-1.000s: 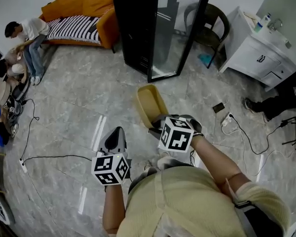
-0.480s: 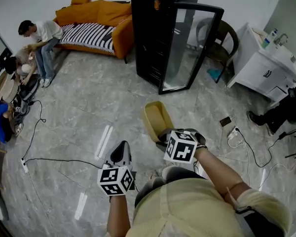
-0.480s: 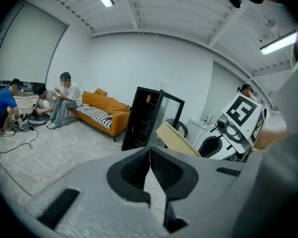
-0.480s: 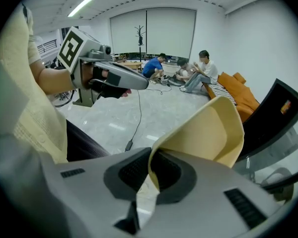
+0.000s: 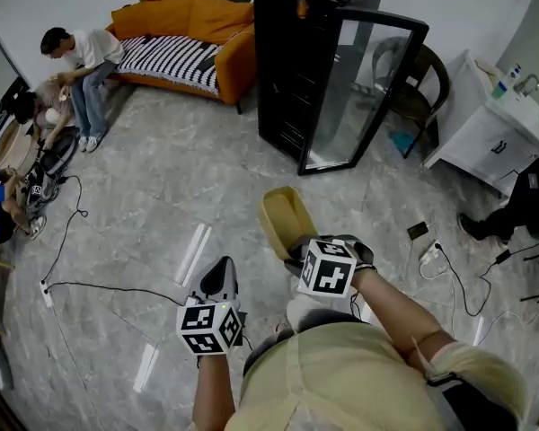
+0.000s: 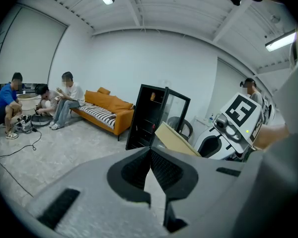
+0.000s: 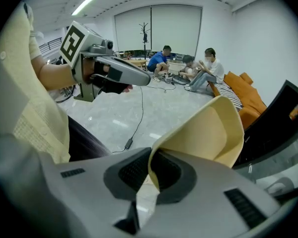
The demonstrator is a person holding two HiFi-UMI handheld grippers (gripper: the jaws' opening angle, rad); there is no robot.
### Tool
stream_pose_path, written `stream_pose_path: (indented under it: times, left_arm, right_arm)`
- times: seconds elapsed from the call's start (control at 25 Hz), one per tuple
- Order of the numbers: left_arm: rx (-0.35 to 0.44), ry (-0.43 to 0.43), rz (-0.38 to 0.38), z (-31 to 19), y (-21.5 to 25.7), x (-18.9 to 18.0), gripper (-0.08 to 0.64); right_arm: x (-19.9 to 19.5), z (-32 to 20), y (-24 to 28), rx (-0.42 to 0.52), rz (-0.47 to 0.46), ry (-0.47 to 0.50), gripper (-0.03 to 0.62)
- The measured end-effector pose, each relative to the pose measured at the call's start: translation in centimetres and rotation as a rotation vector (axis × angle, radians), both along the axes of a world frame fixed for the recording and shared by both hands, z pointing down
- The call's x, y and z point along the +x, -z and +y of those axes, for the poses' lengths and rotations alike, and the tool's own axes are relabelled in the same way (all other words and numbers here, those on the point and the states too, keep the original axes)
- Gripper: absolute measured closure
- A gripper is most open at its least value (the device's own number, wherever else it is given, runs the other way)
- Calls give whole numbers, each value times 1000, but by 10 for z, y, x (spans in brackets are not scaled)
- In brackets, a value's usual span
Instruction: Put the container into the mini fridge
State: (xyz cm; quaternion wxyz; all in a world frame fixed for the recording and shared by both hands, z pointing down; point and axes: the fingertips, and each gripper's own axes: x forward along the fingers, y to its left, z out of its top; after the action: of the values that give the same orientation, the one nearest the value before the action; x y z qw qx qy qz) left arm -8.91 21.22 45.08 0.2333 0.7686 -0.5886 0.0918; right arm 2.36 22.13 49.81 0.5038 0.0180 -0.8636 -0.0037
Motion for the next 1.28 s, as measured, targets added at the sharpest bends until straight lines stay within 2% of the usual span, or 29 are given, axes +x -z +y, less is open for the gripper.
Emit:
stream_pose_path:
  times: [0.16, 0.44, 0.68, 0.8, 0.96, 1.28]
  left_arm:
    - [19, 15, -34, -31, 4, 1, 538]
    - [16, -27, -69, -87, 2, 19, 538]
    - [-31, -7, -43, -123, -5, 34, 538]
    - [-38, -2, -57, -137, -7, 39, 538]
    - [-43, -11, -87, -148, -6, 36, 538]
    - [-61, -28, -83, -181, -18, 22, 538]
  right_arm:
    - [-2, -26, -5, -7, -2, 28, 558]
    - [5, -70, -14, -22, 0, 75, 558]
    - [12, -101, -14, -33, -15, 116, 558]
    - [14, -113, -16, -42, -22, 125, 558]
    - [12, -124, -17, -57, -26, 127, 558]
    - [-2, -148, -24, -78, 4, 134, 558]
